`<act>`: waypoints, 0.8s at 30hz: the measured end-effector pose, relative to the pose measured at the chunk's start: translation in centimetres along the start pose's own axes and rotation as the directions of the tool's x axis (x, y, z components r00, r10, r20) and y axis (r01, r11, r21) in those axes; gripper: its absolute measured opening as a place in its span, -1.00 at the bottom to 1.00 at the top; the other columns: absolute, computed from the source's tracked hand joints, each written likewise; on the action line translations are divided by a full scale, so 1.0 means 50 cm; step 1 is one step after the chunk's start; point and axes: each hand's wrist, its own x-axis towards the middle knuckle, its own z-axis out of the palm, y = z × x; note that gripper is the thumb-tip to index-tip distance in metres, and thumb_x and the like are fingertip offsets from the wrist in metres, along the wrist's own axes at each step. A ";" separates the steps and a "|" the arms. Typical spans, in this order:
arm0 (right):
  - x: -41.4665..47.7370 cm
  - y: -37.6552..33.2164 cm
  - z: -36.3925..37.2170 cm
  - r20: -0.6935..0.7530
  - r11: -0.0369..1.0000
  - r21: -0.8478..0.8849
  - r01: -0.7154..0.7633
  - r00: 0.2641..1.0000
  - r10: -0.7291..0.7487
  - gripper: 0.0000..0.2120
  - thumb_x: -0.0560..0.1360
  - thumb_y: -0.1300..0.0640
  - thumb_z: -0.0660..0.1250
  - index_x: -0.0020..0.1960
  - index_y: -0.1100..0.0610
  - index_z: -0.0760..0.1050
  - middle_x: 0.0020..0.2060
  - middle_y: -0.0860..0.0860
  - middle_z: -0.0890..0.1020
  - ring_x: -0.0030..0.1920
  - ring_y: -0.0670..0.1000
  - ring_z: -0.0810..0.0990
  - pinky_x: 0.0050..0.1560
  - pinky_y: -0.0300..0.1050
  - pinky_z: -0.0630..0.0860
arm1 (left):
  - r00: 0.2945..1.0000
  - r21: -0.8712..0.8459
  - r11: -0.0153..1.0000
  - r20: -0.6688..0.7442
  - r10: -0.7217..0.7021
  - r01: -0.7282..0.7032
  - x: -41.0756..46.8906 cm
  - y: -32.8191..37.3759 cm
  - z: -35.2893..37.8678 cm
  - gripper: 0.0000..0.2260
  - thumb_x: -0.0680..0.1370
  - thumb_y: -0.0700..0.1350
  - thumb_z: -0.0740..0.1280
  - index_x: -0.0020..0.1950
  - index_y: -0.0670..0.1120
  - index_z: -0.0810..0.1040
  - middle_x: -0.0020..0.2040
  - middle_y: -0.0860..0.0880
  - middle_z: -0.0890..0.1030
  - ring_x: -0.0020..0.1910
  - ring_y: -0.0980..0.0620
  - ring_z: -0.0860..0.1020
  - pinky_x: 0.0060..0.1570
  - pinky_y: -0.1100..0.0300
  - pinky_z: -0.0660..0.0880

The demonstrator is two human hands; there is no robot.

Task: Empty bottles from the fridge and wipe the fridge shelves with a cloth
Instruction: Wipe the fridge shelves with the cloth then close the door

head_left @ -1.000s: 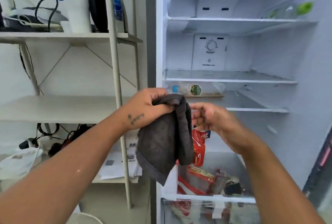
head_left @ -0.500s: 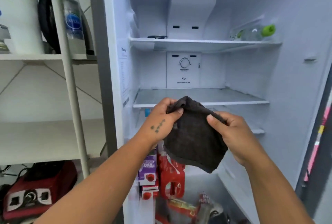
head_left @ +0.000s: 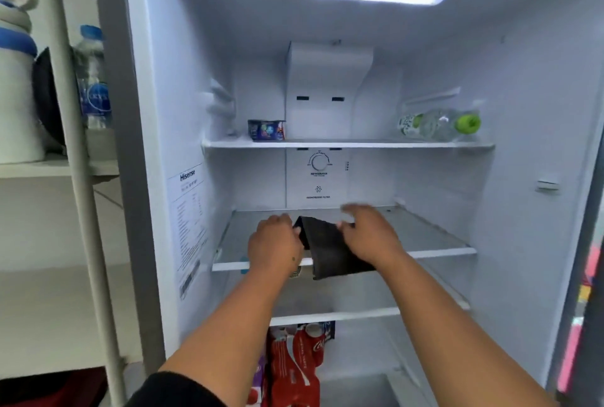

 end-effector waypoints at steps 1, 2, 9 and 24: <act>-0.004 0.003 0.018 0.123 0.998 -0.049 0.031 0.992 -0.025 -0.57 0.59 -0.07 0.16 0.43 0.02 0.38 0.42 0.05 0.41 0.40 0.11 0.39 0.39 0.01 0.32 | 0.999 0.069 0.998 0.044 0.001 -0.004 0.000 -0.007 0.009 -0.69 0.61 0.06 0.10 0.12 -0.11 0.51 0.08 -0.13 0.59 0.08 -0.14 0.51 -0.08 0.04 0.40; -0.011 0.007 0.033 0.226 0.990 -0.124 0.062 0.974 -0.033 -0.55 0.62 -0.10 0.06 0.47 0.01 0.32 0.47 0.04 0.36 0.45 0.10 0.33 0.43 0.03 0.26 | 0.995 0.104 0.995 0.095 -0.005 -0.004 -0.002 -0.009 0.013 -0.67 0.60 0.07 0.07 0.09 -0.11 0.51 0.06 -0.13 0.60 0.05 -0.14 0.53 -0.12 0.06 0.37; 0.050 0.020 0.055 0.484 0.964 -0.260 0.048 0.871 0.088 -0.25 0.51 -0.42 -0.16 0.58 -0.06 -0.08 0.58 -0.03 -0.05 0.57 0.08 -0.10 0.50 0.16 -0.14 | 0.974 0.229 0.971 0.225 0.020 -0.073 0.016 -0.009 0.002 -0.65 0.57 0.03 0.02 0.06 -0.08 0.55 0.04 -0.10 0.59 0.02 -0.11 0.54 -0.08 0.08 0.36; 0.305 0.112 0.099 0.532 0.916 -0.398 0.051 0.826 0.185 -0.36 0.58 -0.32 -0.13 0.58 -0.08 -0.08 0.58 -0.02 -0.04 0.56 0.13 -0.02 0.51 0.14 -0.07 | 0.912 0.304 0.949 0.358 -0.200 0.089 0.076 0.045 0.064 -0.59 0.45 -0.03 0.16 0.27 -0.08 0.47 0.23 -0.11 0.35 0.25 -0.12 0.32 0.11 -0.03 0.30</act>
